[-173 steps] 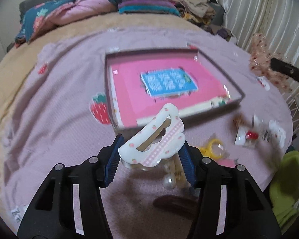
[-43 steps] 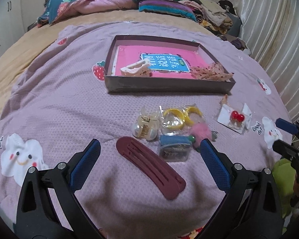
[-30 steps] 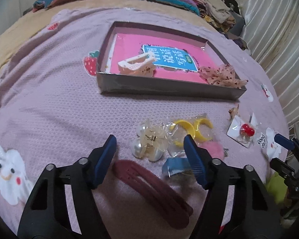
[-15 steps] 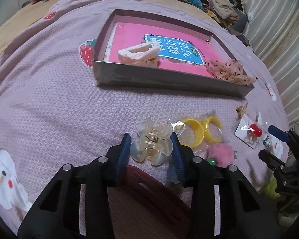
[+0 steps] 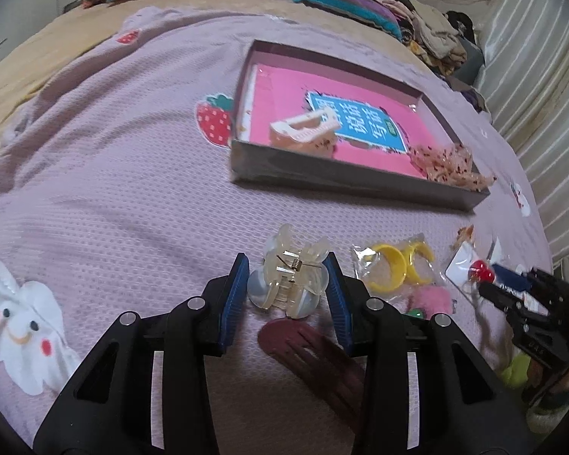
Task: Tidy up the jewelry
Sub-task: 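Grasp the pearl claw clip with the left tool while the right tool grasps the red-bead earring packet, then carry the pearl claw clip and earring packet over the brown tray with both tools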
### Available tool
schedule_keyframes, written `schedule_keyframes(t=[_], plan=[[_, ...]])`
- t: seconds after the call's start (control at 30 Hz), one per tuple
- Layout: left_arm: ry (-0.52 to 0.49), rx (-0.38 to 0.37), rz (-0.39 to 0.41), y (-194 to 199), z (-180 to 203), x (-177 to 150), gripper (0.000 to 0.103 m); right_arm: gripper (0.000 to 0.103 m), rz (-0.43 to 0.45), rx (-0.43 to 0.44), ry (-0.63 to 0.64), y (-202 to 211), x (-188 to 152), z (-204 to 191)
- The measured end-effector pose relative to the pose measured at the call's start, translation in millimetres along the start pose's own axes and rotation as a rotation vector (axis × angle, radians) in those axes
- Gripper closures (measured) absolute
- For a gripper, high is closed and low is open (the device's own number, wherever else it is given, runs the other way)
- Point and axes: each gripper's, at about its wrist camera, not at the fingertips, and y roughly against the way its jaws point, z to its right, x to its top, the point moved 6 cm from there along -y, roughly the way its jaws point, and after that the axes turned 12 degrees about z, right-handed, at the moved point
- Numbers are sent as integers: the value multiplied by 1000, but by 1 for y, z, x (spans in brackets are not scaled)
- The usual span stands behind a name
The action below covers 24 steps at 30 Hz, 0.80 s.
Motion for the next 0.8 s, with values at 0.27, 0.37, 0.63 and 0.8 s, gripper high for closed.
schedule_keyframes(t=[0.27, 0.37, 0.63, 0.8], plan=[[1, 28, 45, 16, -7, 8, 71, 76, 60, 43, 8, 22, 1, -22], [-22, 57, 65, 22, -7, 10, 71, 77, 84, 49, 5, 31, 3, -26], [-39, 55, 102, 38, 0, 19, 71, 77, 135, 36, -44, 51, 9, -17], [-59, 42, 114, 42, 10, 26, 71, 77, 161, 14, -82, 61, 14, -5]])
